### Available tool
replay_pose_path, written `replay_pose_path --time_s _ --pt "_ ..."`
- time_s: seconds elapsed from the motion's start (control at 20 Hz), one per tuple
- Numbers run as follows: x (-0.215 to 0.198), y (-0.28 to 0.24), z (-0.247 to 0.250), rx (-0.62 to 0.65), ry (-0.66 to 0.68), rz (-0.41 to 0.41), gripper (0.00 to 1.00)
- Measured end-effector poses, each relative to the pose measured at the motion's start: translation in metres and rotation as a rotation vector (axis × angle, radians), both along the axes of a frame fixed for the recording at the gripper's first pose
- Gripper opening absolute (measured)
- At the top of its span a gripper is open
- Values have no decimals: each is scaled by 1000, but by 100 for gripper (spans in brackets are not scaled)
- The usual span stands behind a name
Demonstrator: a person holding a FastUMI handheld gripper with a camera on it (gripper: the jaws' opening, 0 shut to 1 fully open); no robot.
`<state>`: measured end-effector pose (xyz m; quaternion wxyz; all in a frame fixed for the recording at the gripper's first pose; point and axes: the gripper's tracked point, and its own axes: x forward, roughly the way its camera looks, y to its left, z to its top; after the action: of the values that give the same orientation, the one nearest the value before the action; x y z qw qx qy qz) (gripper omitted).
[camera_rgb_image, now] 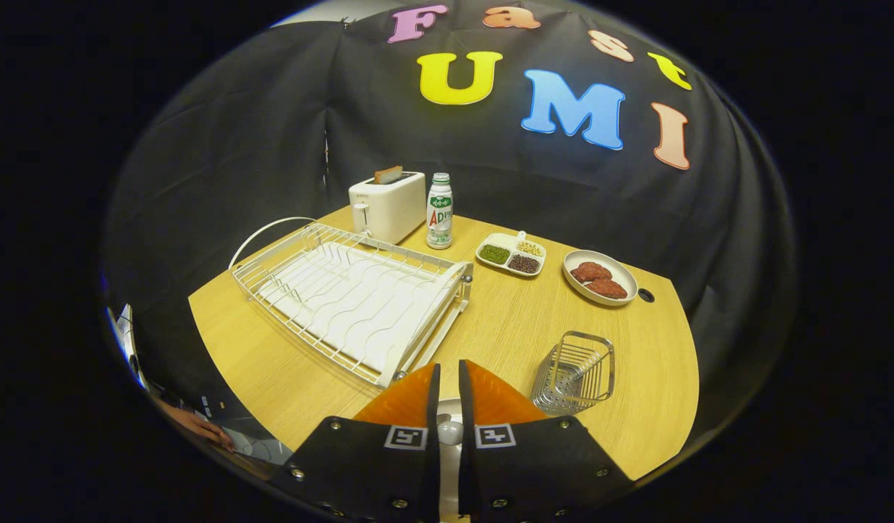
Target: Take the plate from the dish rack, then take the spoon from the basket and place it into the plate.
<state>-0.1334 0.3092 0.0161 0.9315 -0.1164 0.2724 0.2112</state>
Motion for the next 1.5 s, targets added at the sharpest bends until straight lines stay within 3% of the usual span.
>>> replay_pose_path --time_s 0.35,0.5,0.75,0.8,0.9,1.25,1.5 --pt "1 9 -2 4 22 38 10" --pt "2 0 -2 -16 9 30 16" --pt "4 -31 1 9 -12 -37 17" --pt "4 -38 4 19 -22 -52 21" --pt "2 -58 15 27 -55 -84 38" --pt "-4 -148 87 109 -270 -283 38" --pt "-8 -191 158 167 -447 -340 37"
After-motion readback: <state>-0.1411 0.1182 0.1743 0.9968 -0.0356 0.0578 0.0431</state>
